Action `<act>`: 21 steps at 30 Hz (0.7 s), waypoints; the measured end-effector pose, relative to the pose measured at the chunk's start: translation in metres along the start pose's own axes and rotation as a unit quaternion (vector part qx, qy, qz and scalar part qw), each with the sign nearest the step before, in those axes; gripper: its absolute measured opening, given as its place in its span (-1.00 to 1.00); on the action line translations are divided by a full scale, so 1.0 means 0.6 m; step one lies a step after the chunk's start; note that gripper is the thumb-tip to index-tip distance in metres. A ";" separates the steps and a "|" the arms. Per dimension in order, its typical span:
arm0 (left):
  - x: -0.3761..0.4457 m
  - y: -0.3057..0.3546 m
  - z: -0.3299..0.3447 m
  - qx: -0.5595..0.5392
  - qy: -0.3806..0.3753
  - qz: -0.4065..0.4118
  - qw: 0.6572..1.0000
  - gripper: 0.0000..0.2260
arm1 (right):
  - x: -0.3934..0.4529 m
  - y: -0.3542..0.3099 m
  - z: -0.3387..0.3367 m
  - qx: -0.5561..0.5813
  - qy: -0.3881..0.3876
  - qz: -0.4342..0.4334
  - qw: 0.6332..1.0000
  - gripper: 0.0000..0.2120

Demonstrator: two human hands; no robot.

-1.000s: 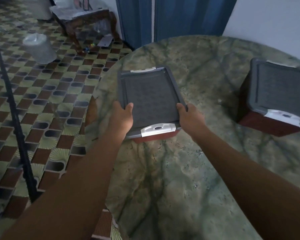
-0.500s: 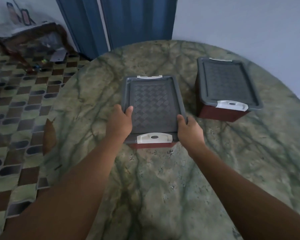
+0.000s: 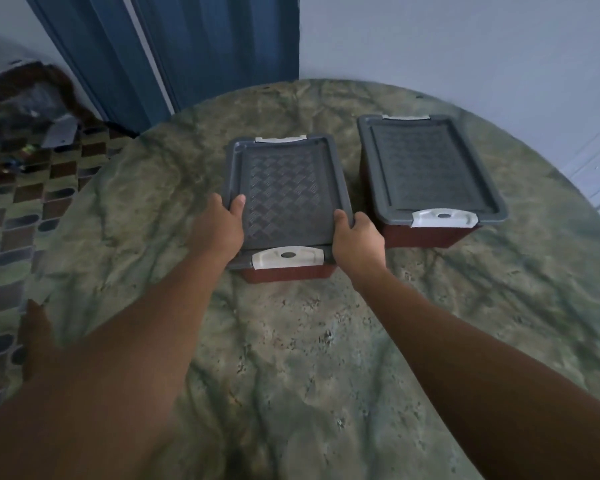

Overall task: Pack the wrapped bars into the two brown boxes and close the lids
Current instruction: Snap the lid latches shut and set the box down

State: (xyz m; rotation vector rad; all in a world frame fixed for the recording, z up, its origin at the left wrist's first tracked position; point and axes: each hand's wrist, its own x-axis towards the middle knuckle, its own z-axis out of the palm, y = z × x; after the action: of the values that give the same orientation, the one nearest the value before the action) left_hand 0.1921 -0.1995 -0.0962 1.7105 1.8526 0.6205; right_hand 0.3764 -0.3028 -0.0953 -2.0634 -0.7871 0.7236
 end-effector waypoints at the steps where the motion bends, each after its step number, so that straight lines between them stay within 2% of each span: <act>1: 0.012 0.004 0.003 0.003 -0.002 0.001 1.000 -0.52 | 0.009 -0.004 0.003 0.004 0.003 0.004 1.000 -0.58; 12: 0.110 0.029 0.022 0.003 -0.002 0.022 1.000 -0.47 | 0.079 -0.031 0.035 0.016 0.030 0.008 0.999 -0.59; 21: 0.125 0.033 0.025 0.022 0.008 0.018 1.000 -0.48 | 0.097 -0.033 0.041 0.019 0.033 0.000 0.999 -0.60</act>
State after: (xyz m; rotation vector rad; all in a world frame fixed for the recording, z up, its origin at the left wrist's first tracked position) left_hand 0.2134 -0.1235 -0.1002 1.7753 1.8623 0.6138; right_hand 0.3910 -0.2388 -0.1042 -2.0417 -0.7307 0.6634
